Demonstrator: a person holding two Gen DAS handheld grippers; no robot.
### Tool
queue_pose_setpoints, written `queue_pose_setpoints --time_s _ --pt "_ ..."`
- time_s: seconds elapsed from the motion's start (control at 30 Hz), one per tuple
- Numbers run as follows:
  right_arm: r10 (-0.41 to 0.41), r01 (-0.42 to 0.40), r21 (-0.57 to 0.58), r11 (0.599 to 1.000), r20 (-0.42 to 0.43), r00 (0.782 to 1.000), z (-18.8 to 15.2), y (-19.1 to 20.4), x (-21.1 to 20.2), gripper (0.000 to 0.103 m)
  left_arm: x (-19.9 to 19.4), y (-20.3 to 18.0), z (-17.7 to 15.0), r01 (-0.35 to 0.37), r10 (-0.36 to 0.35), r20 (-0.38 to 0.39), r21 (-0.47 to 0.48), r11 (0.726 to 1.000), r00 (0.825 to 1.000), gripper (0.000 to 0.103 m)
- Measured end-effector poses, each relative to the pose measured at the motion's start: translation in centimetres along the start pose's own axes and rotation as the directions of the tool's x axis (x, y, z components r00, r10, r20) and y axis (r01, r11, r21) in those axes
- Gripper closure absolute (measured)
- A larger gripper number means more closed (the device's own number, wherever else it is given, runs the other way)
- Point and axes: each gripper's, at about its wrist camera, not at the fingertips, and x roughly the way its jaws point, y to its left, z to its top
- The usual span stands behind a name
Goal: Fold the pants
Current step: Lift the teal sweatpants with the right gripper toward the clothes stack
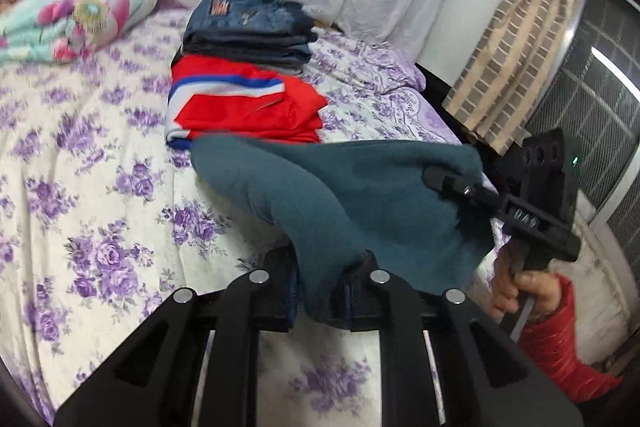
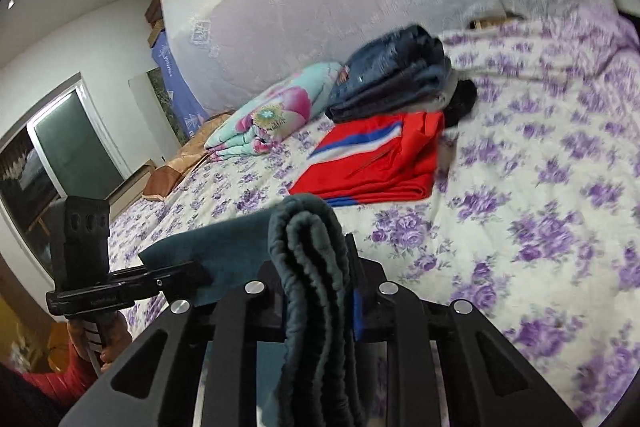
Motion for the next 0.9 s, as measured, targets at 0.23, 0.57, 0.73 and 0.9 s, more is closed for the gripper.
queue_pose_setpoints --time_s 0.23,0.57,0.73,0.9 --pt "0.019 -0.018 0.069 0.997 -0.003 1.000 0.4 -2.1 1.1 0.083 0.3 2.0 -0.3 0.008 -0.009 -0.013 -0.035 0.999 1.000 0.089" --pt "0.036 -0.044 0.061 0.997 0.126 0.991 8.6 -2.8 1.3 0.083 0.3 -0.4 8.9 -0.047 0.036 0.112 0.096 0.994 0.993 0.089" --pt "0.048 -0.068 0.092 0.993 0.204 0.978 14.3 -4.8 3.3 0.083 1.7 -1.3 14.0 -0.094 0.067 0.187 0.141 0.986 0.980 0.089" --pt "0.071 -0.097 0.116 0.988 0.216 0.974 17.9 -7.0 8.7 0.083 3.9 1.3 17.3 -0.143 0.120 0.246 0.080 0.986 0.962 0.089"
